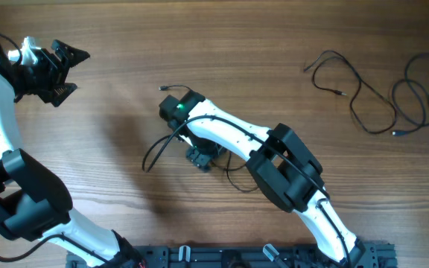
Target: Untangle cables
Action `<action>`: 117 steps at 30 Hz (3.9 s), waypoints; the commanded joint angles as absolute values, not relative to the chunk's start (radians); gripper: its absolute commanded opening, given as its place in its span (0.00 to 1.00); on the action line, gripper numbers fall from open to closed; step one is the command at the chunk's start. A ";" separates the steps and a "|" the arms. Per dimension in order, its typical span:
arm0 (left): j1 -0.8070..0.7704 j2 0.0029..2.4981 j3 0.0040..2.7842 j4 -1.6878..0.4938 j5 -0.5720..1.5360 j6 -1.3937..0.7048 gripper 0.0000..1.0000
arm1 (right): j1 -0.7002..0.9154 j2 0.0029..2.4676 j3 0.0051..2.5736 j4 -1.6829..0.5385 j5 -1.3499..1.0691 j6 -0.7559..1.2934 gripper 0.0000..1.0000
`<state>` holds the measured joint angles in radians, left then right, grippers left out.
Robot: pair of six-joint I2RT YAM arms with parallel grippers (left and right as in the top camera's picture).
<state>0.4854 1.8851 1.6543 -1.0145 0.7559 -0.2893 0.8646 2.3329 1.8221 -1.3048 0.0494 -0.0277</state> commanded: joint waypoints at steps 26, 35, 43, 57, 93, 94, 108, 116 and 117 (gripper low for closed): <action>0.486 1.883 1.652 -1.015 0.756 -0.269 1.00 | 0.718 2.223 1.827 -1.294 -0.035 0.029 1.00; 0.486 1.883 1.652 -1.015 0.756 -0.269 1.00 | 0.673 2.223 1.689 -1.177 -0.202 -0.051 1.00; 0.486 1.883 1.652 -1.015 0.756 -0.269 1.00 | 0.693 2.223 1.618 -1.126 -0.317 -0.049 1.00; 0.486 1.883 1.652 -1.015 0.756 -0.269 1.00 | 0.847 2.223 1.617 -1.137 -0.109 -0.022 0.96; 0.486 1.883 1.652 -1.015 0.756 -0.269 1.00 | 0.919 2.225 1.537 -1.142 0.031 0.194 0.36; 0.486 1.883 1.652 -1.015 0.756 -0.269 1.00 | 0.925 2.225 1.537 -1.141 0.045 0.194 0.35; 0.486 1.883 1.652 -1.015 0.756 -0.269 1.00 | 0.833 2.225 1.537 -1.133 -0.185 0.104 0.04; 0.486 1.883 1.652 -1.015 0.756 -0.269 1.00 | 0.728 2.224 1.597 -1.158 -0.422 -0.009 0.04; 0.486 1.883 1.652 -1.015 0.756 -0.269 1.00 | 0.715 2.223 1.620 -1.165 -0.453 -0.033 0.04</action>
